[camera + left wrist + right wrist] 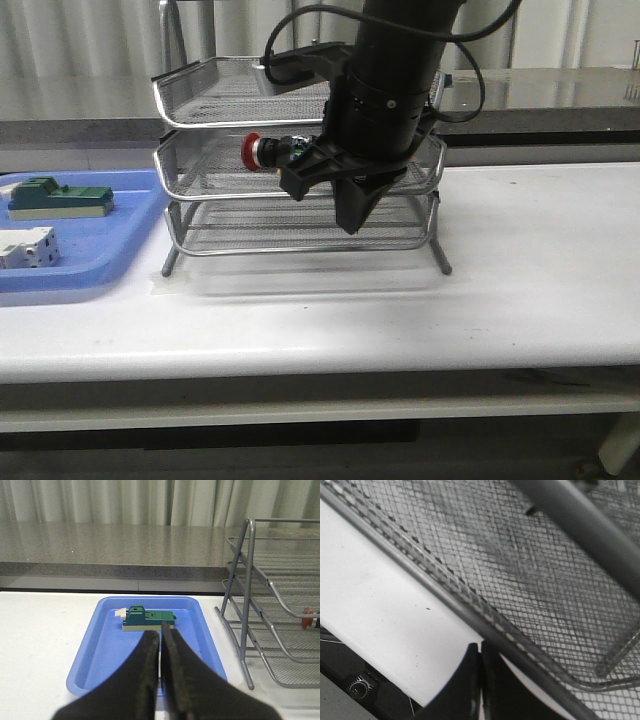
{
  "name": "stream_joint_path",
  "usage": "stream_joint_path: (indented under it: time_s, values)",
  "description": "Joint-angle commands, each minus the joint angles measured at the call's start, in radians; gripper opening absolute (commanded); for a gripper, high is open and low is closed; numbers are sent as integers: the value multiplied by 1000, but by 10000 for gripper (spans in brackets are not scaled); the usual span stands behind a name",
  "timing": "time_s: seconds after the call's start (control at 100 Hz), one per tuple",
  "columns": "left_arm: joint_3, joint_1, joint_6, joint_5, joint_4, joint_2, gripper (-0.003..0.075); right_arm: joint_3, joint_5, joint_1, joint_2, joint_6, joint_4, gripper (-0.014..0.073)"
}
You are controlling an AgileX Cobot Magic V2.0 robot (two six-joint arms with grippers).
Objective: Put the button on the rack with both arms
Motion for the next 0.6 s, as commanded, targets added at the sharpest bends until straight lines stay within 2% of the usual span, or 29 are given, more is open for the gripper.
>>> stream_joint_path:
  time_s: [0.0, 0.32, 0.59]
  values:
    - [-27, -2, -4, -76, -8, 5, 4, -36, 2, -1, -62, -10, 7, -66]
    - [-27, -2, -4, -76, -8, 5, 4, -31, 143, -6, -141, 16, 46, -66]
    - [-27, -2, -4, -76, -8, 5, 4, 42, 141, -20, -293, 42, 25, -66]
